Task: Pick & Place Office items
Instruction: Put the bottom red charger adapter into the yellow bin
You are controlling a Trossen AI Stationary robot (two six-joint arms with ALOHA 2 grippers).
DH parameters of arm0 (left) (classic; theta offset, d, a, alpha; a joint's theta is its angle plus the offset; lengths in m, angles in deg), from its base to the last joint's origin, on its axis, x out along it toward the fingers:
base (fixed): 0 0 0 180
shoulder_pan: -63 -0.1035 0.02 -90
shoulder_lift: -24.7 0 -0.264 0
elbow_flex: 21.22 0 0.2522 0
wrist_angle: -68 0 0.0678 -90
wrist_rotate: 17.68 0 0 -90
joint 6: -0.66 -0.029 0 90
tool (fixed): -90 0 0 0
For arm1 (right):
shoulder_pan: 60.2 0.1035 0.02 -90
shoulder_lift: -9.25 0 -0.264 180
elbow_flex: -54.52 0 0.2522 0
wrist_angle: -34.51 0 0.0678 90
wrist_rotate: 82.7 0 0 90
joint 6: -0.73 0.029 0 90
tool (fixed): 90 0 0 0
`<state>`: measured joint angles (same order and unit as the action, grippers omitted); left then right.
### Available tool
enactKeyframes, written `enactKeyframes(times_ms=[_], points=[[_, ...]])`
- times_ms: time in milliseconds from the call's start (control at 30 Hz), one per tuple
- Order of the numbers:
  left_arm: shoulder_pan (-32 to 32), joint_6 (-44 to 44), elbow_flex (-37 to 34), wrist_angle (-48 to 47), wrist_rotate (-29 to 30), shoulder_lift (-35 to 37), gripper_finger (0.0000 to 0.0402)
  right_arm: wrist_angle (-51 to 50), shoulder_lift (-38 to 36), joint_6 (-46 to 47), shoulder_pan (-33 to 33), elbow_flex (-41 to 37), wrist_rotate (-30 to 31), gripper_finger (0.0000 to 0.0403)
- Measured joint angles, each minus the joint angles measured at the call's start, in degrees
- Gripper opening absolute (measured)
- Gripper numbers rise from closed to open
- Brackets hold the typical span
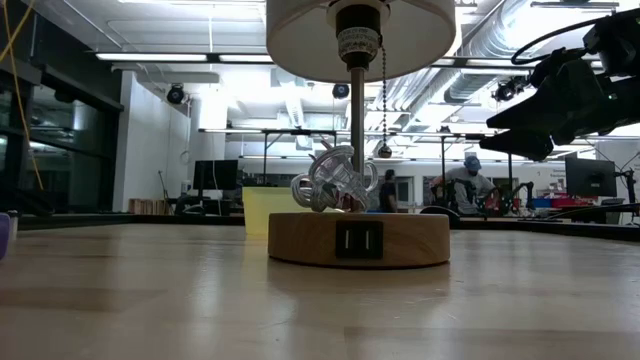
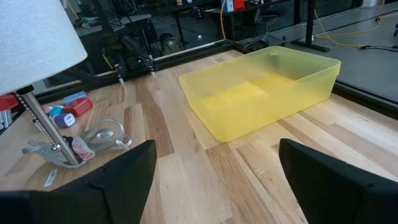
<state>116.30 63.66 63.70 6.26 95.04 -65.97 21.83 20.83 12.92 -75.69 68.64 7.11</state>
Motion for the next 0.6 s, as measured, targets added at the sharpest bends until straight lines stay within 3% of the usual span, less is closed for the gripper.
enactKeyframes(times_ms=[167, 600], points=[[-3.61, -0.73, 0.00, -2.12, -0.50, 0.30, 0.0119, 0.00, -0.02, 0.00, 0.00, 0.00, 0.01, 0.0326], [-12.87, -13.15, -0.02, -8.90, -6.20, 4.08, 0.0120, 0.00, -0.02, 0.00, -0.02, 0.00, 0.01, 0.0327]])
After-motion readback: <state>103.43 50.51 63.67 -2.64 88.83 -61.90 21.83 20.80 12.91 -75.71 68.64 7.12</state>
